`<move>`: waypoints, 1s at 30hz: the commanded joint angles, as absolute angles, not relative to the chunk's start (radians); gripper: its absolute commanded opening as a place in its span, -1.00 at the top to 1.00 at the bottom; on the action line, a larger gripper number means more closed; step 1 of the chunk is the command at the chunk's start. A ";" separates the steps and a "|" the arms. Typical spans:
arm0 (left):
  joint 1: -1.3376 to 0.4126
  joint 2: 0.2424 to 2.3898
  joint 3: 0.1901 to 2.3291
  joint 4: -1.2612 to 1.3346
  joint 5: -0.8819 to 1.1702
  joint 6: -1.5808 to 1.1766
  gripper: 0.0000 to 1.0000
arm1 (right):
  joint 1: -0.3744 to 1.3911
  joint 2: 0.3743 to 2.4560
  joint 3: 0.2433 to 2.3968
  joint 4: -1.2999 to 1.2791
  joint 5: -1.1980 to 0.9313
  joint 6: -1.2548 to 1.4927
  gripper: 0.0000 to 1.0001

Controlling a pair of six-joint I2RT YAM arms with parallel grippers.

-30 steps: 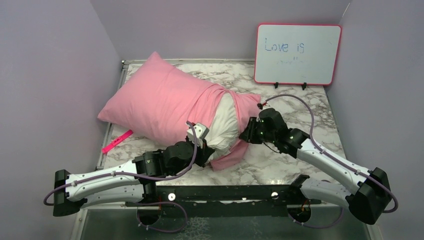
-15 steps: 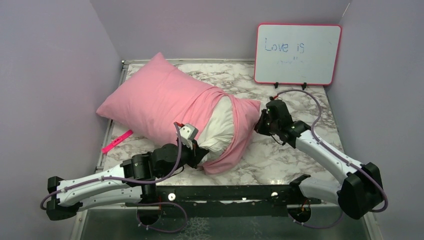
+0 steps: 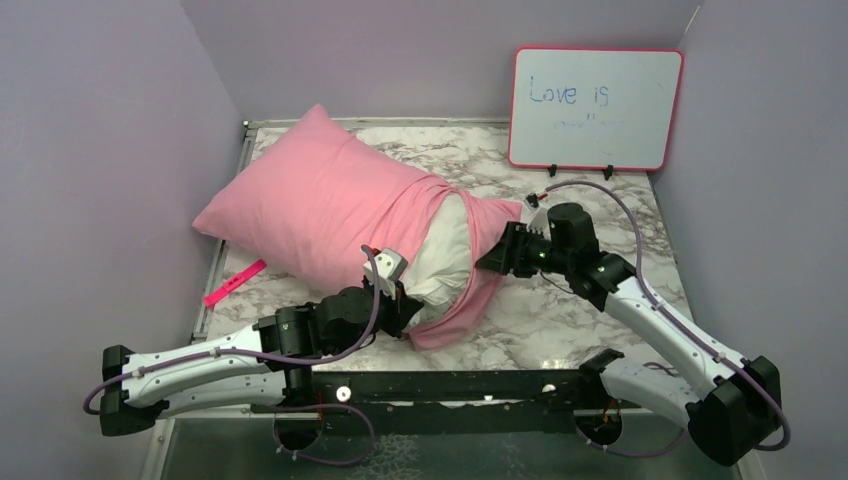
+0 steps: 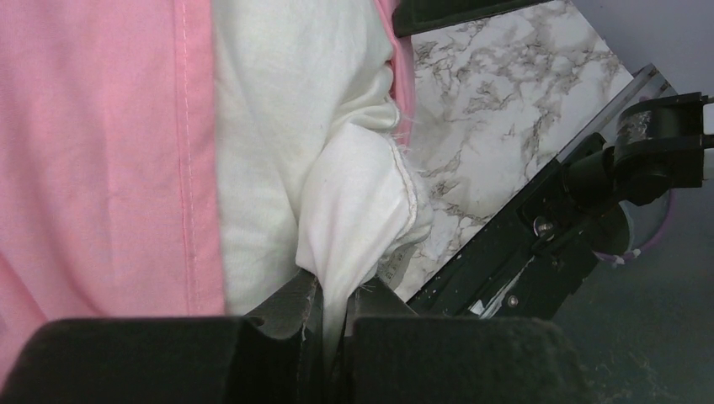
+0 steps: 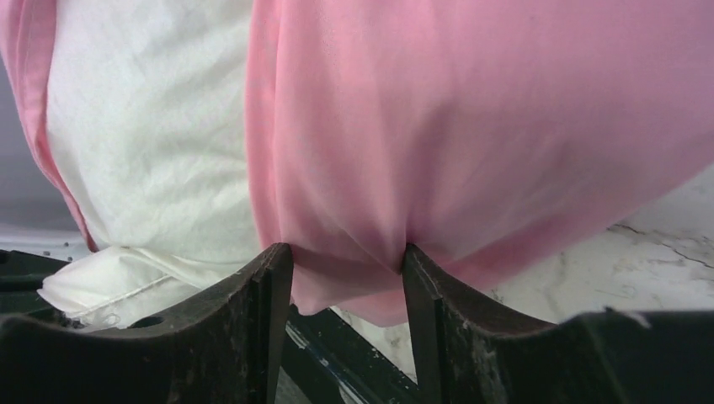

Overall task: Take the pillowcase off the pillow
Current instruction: Remove the pillow from the pillowcase.

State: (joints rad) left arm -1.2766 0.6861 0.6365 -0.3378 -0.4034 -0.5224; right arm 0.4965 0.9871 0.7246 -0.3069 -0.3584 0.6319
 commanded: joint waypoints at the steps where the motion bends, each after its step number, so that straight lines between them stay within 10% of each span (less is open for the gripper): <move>1: -1.278 0.678 0.655 -0.241 -0.403 -0.538 1.00 | 0.500 1.053 0.732 -0.245 -0.478 0.628 -0.11; 8: -1.278 0.674 0.660 -0.241 -0.406 -0.538 1.00 | 0.500 1.131 0.783 -0.365 -0.182 0.590 0.97; 13: -1.278 0.645 0.678 -0.294 -0.434 -0.545 1.00 | 0.412 1.188 0.800 -0.502 0.140 0.630 0.99; 22: -1.278 0.490 0.658 -0.335 -0.437 -0.562 1.00 | 0.253 1.391 0.702 -0.285 -0.312 0.602 0.99; 30: -1.278 0.538 0.644 -0.309 -0.408 -0.547 1.00 | 0.253 1.262 0.764 -0.378 -0.252 0.527 0.93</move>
